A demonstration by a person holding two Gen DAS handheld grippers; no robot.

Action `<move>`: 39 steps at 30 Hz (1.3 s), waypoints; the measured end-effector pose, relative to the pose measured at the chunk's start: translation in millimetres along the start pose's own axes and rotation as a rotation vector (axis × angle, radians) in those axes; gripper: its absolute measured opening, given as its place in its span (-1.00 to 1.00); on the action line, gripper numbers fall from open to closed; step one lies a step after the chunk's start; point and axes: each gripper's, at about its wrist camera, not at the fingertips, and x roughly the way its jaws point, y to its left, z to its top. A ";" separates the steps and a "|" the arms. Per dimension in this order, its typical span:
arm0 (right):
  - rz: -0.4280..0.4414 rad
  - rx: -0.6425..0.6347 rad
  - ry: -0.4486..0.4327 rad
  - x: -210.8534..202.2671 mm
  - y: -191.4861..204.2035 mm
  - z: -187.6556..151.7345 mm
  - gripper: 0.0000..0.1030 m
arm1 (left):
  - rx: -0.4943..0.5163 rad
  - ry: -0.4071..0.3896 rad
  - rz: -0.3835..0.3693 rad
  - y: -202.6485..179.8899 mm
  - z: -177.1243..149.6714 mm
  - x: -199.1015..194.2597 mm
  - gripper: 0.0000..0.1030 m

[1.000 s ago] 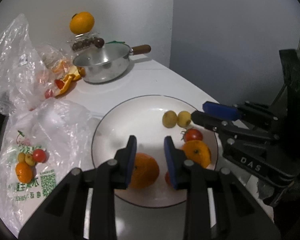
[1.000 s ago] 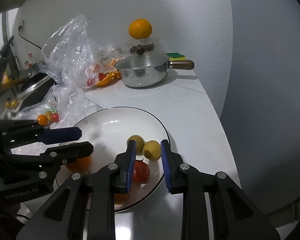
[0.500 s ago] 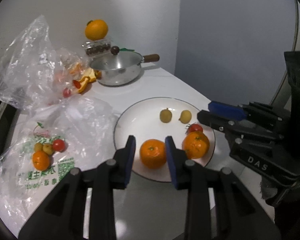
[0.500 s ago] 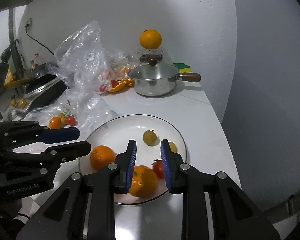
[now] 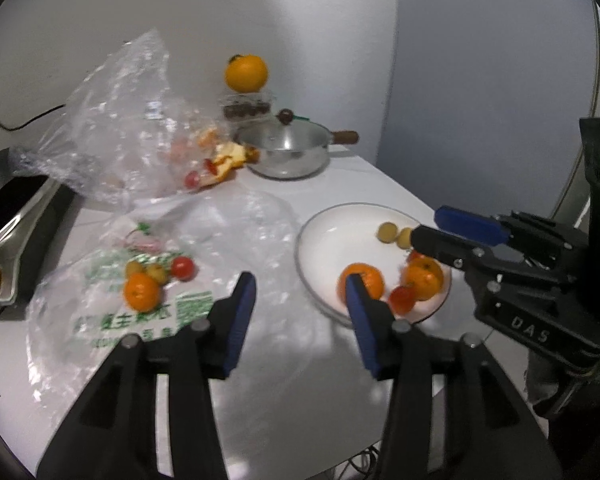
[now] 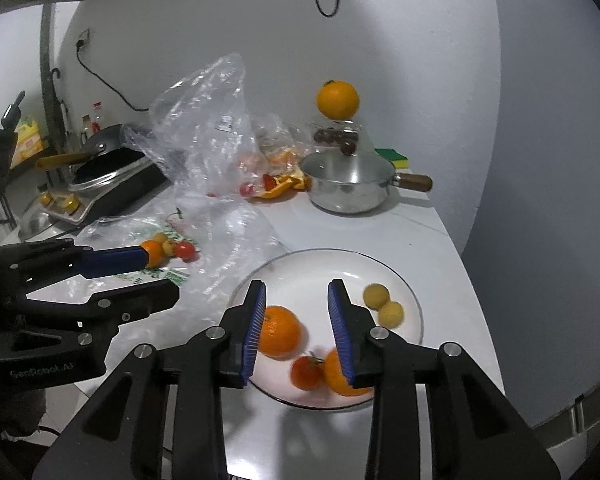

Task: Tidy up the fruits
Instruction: 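Move both grippers back over the plastic bag toward the orange and tomato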

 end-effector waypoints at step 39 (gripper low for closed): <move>0.091 -0.119 0.062 48.5 102.9 19.2 -0.32 | -0.157 0.025 0.119 122.3 -41.4 -9.0 -0.07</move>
